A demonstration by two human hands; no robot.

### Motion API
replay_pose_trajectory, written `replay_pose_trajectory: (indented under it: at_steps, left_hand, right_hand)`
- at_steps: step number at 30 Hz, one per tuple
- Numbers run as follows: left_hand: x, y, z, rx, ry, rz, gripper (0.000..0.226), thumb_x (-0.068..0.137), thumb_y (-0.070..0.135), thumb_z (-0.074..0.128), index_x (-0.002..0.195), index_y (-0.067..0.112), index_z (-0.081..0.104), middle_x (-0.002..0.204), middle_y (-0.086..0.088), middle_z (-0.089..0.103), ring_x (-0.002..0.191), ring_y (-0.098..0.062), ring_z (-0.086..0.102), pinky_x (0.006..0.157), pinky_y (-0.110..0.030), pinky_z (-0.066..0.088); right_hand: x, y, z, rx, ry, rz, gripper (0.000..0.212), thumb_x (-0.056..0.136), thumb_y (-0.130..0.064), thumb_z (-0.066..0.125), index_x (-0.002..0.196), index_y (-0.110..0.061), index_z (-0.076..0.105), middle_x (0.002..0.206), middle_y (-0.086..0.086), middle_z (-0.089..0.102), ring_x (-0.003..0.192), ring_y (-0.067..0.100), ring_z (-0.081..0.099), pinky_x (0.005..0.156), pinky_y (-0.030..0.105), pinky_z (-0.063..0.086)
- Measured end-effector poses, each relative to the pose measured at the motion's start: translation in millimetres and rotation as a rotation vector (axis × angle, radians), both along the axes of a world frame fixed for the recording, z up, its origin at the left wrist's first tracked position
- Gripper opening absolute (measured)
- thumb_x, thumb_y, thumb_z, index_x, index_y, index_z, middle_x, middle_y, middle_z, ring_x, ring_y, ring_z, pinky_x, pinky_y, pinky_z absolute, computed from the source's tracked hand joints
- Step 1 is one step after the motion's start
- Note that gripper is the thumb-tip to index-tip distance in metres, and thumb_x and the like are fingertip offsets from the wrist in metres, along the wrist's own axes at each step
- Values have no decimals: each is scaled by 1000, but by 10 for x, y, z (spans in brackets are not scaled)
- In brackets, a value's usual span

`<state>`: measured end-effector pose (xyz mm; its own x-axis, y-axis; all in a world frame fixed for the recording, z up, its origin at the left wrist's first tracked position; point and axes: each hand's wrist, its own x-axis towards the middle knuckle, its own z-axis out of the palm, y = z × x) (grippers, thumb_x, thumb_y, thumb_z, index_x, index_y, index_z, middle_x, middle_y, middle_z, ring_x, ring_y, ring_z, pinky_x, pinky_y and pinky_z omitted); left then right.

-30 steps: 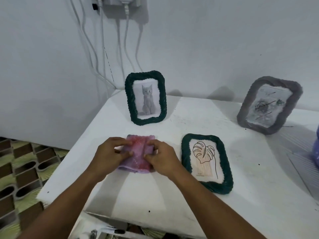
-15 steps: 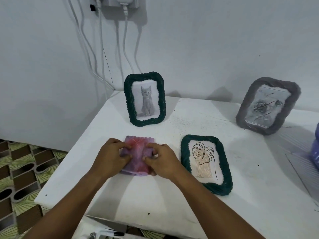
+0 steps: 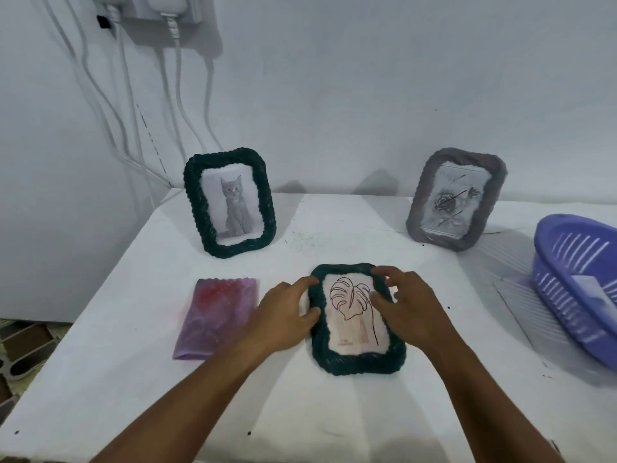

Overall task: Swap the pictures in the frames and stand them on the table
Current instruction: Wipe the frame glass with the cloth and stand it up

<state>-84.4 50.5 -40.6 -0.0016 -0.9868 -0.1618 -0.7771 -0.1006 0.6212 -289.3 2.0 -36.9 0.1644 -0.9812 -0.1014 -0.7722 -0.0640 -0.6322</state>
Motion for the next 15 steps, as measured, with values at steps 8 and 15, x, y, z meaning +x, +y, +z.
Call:
replay_pose_trajectory:
  at_steps: [8,15]
  left_hand:
    - [-153,-95,28,46,234,71,47,92,24,58,136,30,44,126,2,54,100,-10,52,82,-21,43]
    - [-74,-128,-3,105,870,204,65,74,-13,69,119,33,57,114,7,61,100,-18,64,75,-27,58]
  right_hand:
    - [-89,63,-142,146,-51,-60,43,88,-38,61,130,-39,50,130,2,52,113,24,53,96,38,48]
    - [-158,-28,-118,258,-576,-184,30,91,-16,61,114,-35,59,116,1,54,102,19,57,66,21,48]
